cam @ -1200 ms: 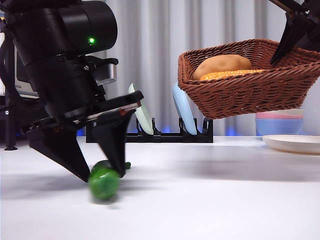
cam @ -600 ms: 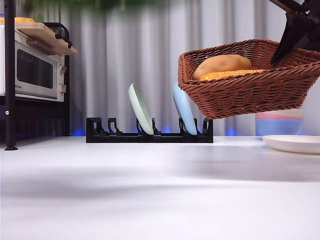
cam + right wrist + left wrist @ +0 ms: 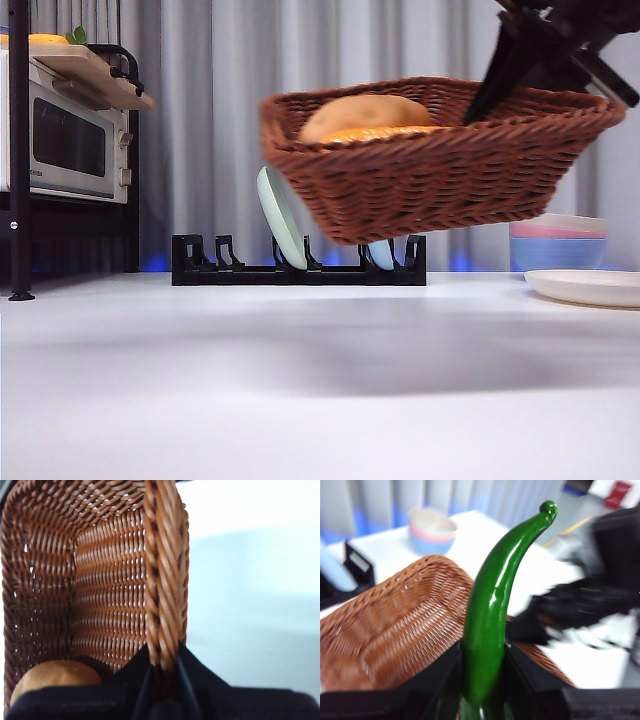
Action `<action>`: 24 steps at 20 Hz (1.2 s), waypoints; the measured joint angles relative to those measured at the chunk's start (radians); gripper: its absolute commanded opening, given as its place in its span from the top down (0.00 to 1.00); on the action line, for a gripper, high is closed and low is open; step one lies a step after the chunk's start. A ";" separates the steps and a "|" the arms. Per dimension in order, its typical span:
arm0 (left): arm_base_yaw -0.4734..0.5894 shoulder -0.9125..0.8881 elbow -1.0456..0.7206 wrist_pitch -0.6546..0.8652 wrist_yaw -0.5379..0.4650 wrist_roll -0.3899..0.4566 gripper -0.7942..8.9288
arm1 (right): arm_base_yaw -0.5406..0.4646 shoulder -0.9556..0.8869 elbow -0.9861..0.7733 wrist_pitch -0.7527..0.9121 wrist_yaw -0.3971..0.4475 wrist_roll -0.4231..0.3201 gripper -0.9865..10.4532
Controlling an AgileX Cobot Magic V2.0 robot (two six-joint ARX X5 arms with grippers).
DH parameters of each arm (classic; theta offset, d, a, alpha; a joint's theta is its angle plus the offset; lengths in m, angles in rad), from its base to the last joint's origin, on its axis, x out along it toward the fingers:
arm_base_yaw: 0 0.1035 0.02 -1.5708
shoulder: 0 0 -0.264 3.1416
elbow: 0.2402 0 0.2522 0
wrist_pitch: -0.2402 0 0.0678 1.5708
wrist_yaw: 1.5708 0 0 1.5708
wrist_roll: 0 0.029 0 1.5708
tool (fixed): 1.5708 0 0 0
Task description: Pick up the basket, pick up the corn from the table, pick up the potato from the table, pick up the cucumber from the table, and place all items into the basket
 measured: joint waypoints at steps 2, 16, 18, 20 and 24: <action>0.000 0.084 0.000 0.016 -0.066 0.000 0.93 | 0.039 0.000 0.000 0.000 -0.001 0.009 0.93; 0.000 0.105 0.031 -0.120 -0.117 -0.007 0.37 | 0.068 0.018 0.000 0.020 0.003 0.063 0.93; 0.000 0.030 0.074 -0.148 -0.117 -0.007 0.37 | 0.057 0.067 0.000 0.063 0.003 0.092 0.93; -0.005 -0.054 0.100 -0.178 -0.118 -0.008 0.37 | 0.047 0.135 0.000 0.101 0.003 0.126 0.93; -0.034 -0.190 0.101 -0.225 -0.117 -0.008 0.37 | 0.040 0.298 0.000 0.168 0.010 0.192 0.93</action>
